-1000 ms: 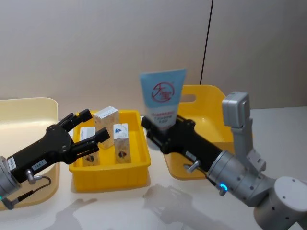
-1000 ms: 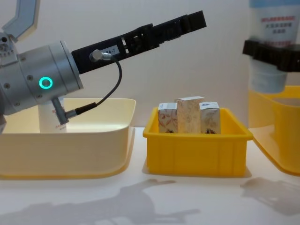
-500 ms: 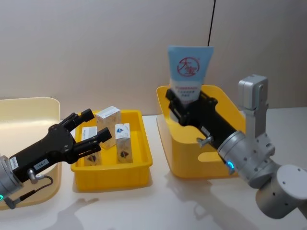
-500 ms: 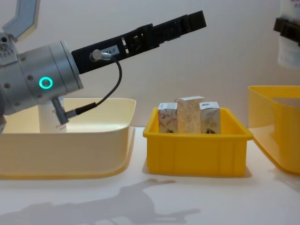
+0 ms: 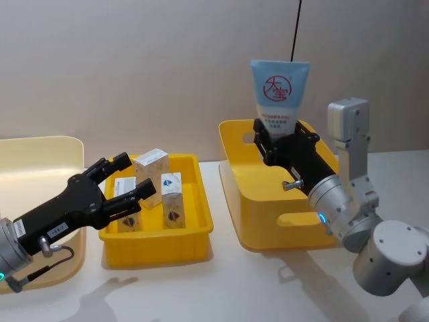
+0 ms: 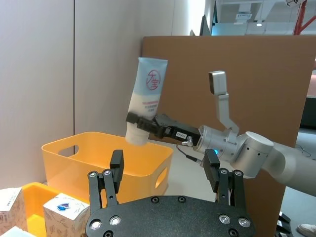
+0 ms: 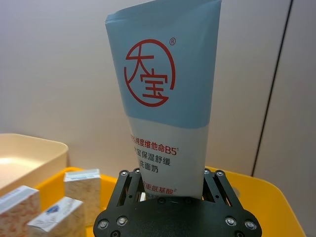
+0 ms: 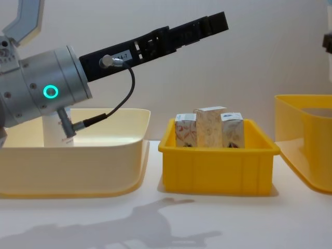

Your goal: Bimanual collaborative sorting of washing and personal care products

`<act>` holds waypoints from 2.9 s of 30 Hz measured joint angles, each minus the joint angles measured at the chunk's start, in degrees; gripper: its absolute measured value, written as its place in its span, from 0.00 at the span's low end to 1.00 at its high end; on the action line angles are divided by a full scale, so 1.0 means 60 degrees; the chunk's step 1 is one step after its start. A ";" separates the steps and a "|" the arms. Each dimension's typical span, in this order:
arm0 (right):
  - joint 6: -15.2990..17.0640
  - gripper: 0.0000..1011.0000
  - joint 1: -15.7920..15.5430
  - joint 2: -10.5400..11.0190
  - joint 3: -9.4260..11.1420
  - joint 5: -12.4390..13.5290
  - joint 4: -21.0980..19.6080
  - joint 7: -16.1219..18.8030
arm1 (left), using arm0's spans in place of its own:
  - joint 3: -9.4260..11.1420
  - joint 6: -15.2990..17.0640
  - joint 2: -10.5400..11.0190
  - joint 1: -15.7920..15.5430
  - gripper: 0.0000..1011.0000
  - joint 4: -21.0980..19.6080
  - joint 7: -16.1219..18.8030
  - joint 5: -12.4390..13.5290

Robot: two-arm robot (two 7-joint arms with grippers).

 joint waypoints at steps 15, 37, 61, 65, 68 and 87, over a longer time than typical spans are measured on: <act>0.1053 0.47 0.0284 -0.0418 0.0043 -0.0541 0.0759 -0.0967 | 0.0001 0.0000 0.0000 0.0000 0.99 0.0000 0.0000 0.0000; 0.1711 0.47 0.0551 -0.0935 0.0088 -0.0826 0.1497 -0.1485 | 0.0001 0.0000 -0.0001 0.0000 0.99 0.0000 0.0000 0.0000; 0.1815 0.99 0.0618 -0.1069 0.0091 -0.0887 0.1658 -0.1566 | 0.0001 0.0000 0.0000 0.0000 0.99 0.0000 0.0000 0.0000; 0.1826 0.99 0.0621 -0.1079 0.0091 -0.0894 0.1665 -0.1571 | 0.0001 0.0000 0.0000 0.0000 0.99 0.0000 0.0000 0.0000; 0.1800 0.99 0.0619 -0.1084 0.0099 -0.0902 0.1665 -0.1568 | 0.0001 0.0000 -0.0001 0.0000 0.99 0.0000 0.0000 0.0000; 0.0144 0.99 0.0425 -0.1052 0.0281 -0.0704 0.1320 -0.0660 | 0.0001 0.0000 0.0000 0.0000 0.99 0.0000 0.0000 0.0000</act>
